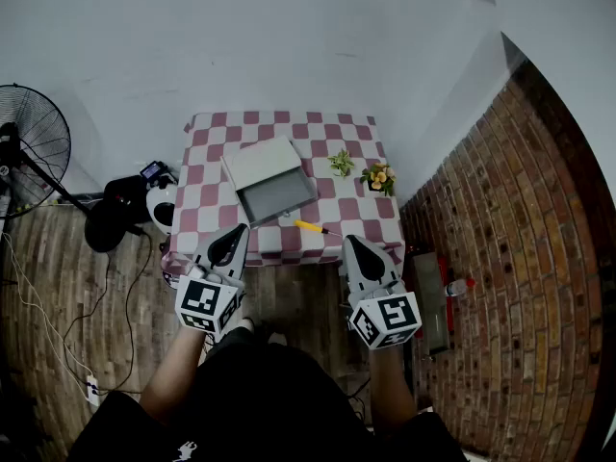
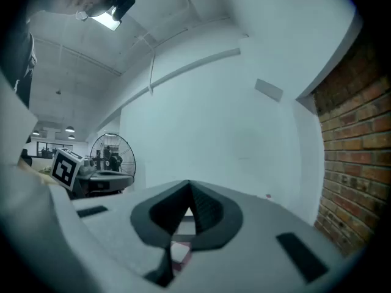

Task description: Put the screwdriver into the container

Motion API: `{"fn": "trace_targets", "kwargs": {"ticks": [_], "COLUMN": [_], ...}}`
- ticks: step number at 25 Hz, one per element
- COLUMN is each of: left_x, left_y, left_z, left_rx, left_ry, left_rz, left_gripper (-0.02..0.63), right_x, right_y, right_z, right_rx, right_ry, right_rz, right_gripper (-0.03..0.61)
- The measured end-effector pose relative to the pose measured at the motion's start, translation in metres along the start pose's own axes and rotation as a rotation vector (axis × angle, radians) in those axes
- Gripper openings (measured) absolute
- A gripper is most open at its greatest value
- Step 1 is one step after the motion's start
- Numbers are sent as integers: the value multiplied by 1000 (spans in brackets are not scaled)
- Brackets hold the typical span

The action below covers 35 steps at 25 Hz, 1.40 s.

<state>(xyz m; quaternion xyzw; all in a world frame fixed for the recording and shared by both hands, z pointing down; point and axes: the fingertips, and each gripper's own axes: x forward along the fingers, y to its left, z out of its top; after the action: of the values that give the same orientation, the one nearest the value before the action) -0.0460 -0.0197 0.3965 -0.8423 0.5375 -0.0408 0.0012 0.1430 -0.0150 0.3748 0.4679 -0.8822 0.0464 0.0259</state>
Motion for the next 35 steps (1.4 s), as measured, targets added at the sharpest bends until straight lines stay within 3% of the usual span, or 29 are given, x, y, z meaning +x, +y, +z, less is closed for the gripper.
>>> {"fn": "trace_targets", "kwargs": {"ticks": [6,14,19,25,35], "left_x": [2,11,27,59,110], "left_y": [-4,-1,6,25,42], "left_z": [0,-19,-45,-90,-158], "left_rx": [4,15,30,67,72], "left_ry": [4,55,118,211,359], "left_rz": [-11,-15,-50,-117,-240], "left_gripper": [3,3,3,3,18], "right_x": [1,22,55,99,142], "right_y": [0,1,-7,-8,-48], "right_z": [-1,-34,-89,-166,-258], "right_rx": [52,-12,-60,-220,-392], "right_ry": [-7,88,234,469,773], "right_rz": [31,105,153,261,252], "right_gripper": [-3,-3,-3,-3,12]}}
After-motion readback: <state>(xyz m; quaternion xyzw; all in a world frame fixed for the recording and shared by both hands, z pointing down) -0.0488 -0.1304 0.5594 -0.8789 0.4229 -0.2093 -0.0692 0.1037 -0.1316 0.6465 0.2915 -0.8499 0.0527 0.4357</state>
